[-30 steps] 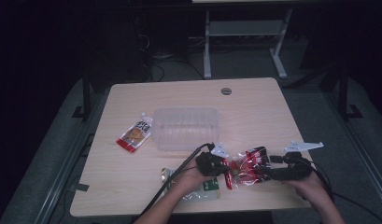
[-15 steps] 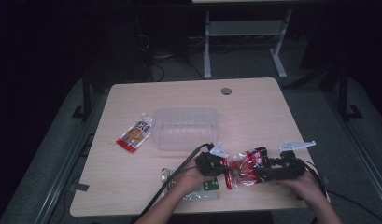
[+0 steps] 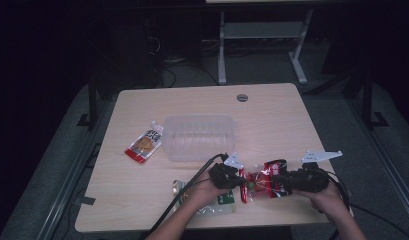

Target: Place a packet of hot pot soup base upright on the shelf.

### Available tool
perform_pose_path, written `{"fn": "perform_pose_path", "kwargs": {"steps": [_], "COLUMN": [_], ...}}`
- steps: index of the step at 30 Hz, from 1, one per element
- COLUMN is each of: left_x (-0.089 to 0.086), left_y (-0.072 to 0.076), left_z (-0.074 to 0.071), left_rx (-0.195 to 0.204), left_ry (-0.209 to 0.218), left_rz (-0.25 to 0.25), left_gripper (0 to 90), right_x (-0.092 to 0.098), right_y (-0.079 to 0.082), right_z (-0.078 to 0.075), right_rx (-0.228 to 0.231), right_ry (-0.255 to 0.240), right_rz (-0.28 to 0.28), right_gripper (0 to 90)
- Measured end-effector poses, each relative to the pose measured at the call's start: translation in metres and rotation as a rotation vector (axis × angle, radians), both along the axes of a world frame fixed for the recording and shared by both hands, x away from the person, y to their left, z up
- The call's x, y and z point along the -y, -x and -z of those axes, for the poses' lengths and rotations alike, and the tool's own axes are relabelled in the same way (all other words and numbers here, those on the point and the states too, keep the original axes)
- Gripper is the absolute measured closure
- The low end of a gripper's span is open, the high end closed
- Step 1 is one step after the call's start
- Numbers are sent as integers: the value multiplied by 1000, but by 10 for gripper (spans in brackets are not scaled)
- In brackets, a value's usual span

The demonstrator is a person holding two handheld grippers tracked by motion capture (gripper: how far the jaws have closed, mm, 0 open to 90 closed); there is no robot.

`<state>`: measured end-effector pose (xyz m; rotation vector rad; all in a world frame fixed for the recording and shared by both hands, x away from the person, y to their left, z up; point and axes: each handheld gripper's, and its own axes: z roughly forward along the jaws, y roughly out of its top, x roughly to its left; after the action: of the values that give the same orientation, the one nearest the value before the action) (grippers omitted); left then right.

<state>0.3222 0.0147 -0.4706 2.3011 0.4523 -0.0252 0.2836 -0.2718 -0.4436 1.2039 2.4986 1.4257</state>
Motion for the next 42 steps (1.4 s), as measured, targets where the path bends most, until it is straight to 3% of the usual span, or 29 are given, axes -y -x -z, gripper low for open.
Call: {"fn": "perform_pose_path", "kwargs": {"steps": [5, 8, 9, 11, 16, 19, 24, 28, 35, 42], "left_x": [0, 0, -1, -2, -8, -20, -37, -58, -99, -129], "left_y": [1, 1, 0, 1, 2, 2, 4, 7, 19, 27], "left_z": [0, 0, 0, 0, -6, -18, -28, -36, -50, -51], "left_rx": [4, 1, -14, 9, -9, -19, -19, -42, -28, -4], "left_ry": [4, 3, 10, -2, 16, 25, 25, 10, 4, -13], "left_rz": [-6, -6, -2, 7, 6, 4, -9, -12, -26, -49], "left_gripper": [900, 900, 900, 899, 899, 891, 819, 745, 633, 514], "right_x": [-3, -3, -2, -1, 4, 7, 6, 3, 1, 1], "right_y": [0, 0, 0, 0, 2, 3, 5, 5, 4, 4], "right_z": [-1, 0, -1, -4, -7, -11, -16, -20, -28, -31], "right_rx": [9, 6, 10, 23, 49, 71, 92, 104, 131, 136], "right_ry": [17, 17, 1, -20, -66, -99, -107, -110, -126, -141], "right_rz": [-26, -30, -32, -34, -22, -9, -13, -19, 1, 7], "right_gripper": [872, 885, 894, 898, 899, 899, 899, 899, 899, 900]}}
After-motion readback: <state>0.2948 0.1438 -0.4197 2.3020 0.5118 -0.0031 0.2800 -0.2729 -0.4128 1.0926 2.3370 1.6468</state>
